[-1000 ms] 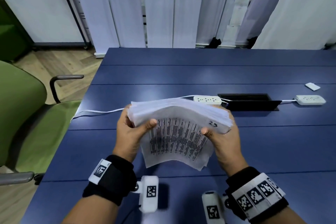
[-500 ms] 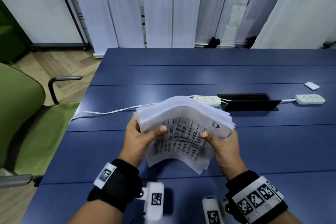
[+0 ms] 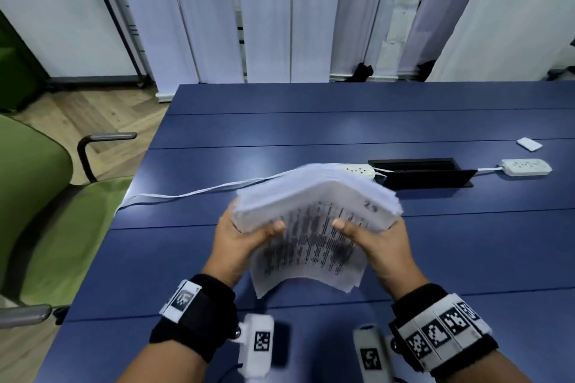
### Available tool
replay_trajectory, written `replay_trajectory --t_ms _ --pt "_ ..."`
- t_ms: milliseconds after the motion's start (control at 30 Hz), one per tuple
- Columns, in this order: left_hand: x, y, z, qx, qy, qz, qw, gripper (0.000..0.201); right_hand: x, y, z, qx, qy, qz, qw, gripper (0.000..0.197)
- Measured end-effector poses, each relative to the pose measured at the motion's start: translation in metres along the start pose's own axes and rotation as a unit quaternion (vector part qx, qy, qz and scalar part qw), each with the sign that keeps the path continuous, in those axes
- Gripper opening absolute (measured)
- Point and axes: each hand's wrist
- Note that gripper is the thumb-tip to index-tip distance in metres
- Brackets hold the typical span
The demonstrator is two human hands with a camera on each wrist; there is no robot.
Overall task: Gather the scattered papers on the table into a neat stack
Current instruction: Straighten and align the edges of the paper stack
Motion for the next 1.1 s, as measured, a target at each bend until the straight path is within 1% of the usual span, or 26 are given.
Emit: replay_trajectory --t_ms 67,100,133,167,200,267,300,333,400,433,500,533,567,600,667,700,733,800,833,900,933,967,1033,1067,1100 --pt "-0.001 0.001 -0.001 -0.004 0.011 0.003 1.0 0.059 0.002 0.002 0.003 -0.018 0.024 0.0 1.0 0.042" --pt "-0.001 0.001 0.0 -0.017 0.007 -0.001 1.0 0.063 0.003 -0.001 0.001 -0.011 0.019 0.003 1.0 0.038" --pt "-0.001 0.001 0.001 -0.032 -0.002 -0.006 0.999 0.071 0.003 -0.003 -0.002 -0.001 -0.001 0.009 1.0 0.032" --pt "-0.001 0.001 0.001 -0.034 -0.01 -0.006 0.999 0.08 0.003 -0.003 -0.004 0.009 -0.017 0.016 1.0 0.03" --pt "-0.002 0.0 0.001 -0.02 -0.006 0.0 1.0 0.087 0.004 -0.001 -0.004 0.01 -0.016 0.025 1.0 0.032" --pt "-0.004 -0.001 -0.002 0.008 0.017 0.005 1.0 0.088 0.001 0.009 0.008 -0.023 0.014 0.039 0.999 0.04" --pt "-0.003 -0.001 -0.002 0.005 0.021 0.003 1.0 0.086 0.001 0.013 0.012 -0.038 0.028 0.043 0.998 0.042" --pt "-0.003 -0.001 -0.002 -0.003 0.016 -0.004 1.0 0.083 0.003 0.012 0.012 -0.035 0.037 0.04 0.998 0.04" --pt "-0.005 -0.002 -0.004 -0.007 -0.005 -0.004 1.0 0.077 0.007 0.005 0.006 0.024 0.027 0.033 0.999 0.036" --pt "-0.007 -0.002 -0.006 0.01 -0.006 0.001 1.0 0.077 0.009 0.004 0.002 0.056 0.014 0.034 0.998 0.041" --pt "-0.007 -0.003 -0.007 0.035 0.007 0.002 0.999 0.087 0.006 0.004 0.003 0.066 0.03 0.048 0.996 0.058" --pt "-0.008 -0.003 -0.007 0.03 0.009 -0.002 0.999 0.09 0.004 0.005 0.005 0.049 0.047 0.052 0.996 0.06" --pt "-0.01 -0.002 -0.007 0.021 0.012 -0.004 1.0 0.089 0.004 0.006 0.006 0.035 0.053 0.053 0.997 0.06" --pt "-0.011 -0.002 -0.007 0.015 0.014 -0.002 1.0 0.086 0.006 0.005 0.005 0.04 0.051 0.052 0.997 0.059" --pt "-0.012 -0.001 -0.008 0.035 0.027 0.006 0.999 0.083 0.012 0.003 -0.004 0.076 0.039 0.041 0.996 0.061" --pt "-0.011 -0.002 -0.008 0.037 0.027 0.008 0.999 0.083 0.014 0.004 -0.007 0.078 0.037 0.039 0.996 0.063" --pt "-0.012 -0.002 -0.009 0.035 0.024 0.01 0.999 0.077 0.016 0.006 -0.007 0.066 0.041 0.042 0.996 0.067" --pt "-0.007 -0.002 -0.008 0.027 0.027 0.008 0.999 0.056 0.019 0.009 -0.004 0.045 0.055 0.049 0.996 0.079" --pt "-0.007 -0.002 -0.009 0.035 0.035 0.01 0.999 0.055 0.021 0.009 -0.004 0.052 0.051 0.05 0.996 0.086" --pt "-0.009 -0.003 -0.009 0.055 0.04 0.011 0.998 0.076 0.024 0.005 -0.008 0.078 0.03 0.051 0.995 0.095" --pt "-0.009 -0.002 -0.005 0.056 0.043 0.003 0.997 0.078 0.024 0.005 -0.007 0.082 0.027 0.055 0.995 0.093" --pt "-0.008 -0.002 0.001 0.053 0.039 -0.009 0.998 0.068 0.025 0.004 -0.002 0.074 0.025 0.06 0.995 0.088" --pt "-0.01 0.0 0.014 0.054 0.007 -0.024 0.998 0.038 0.023 0.005 0.011 0.048 0.022 0.067 0.996 0.08" --pt "-0.009 0.001 0.018 0.06 -0.009 -0.021 0.998 0.029 0.022 0.006 0.016 0.049 0.025 0.073 0.996 0.08" --pt "-0.01 0.001 0.019 0.07 -0.014 -0.013 0.997 0.026 0.019 0.006 0.018 0.065 0.037 0.068 0.995 0.083"
Point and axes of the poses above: each hand's wrist, its own y-axis away from the middle knuckle, its own z-axis out of the palm, x = y × z, and after that the axes turned 6 degrees about -x, right-handed
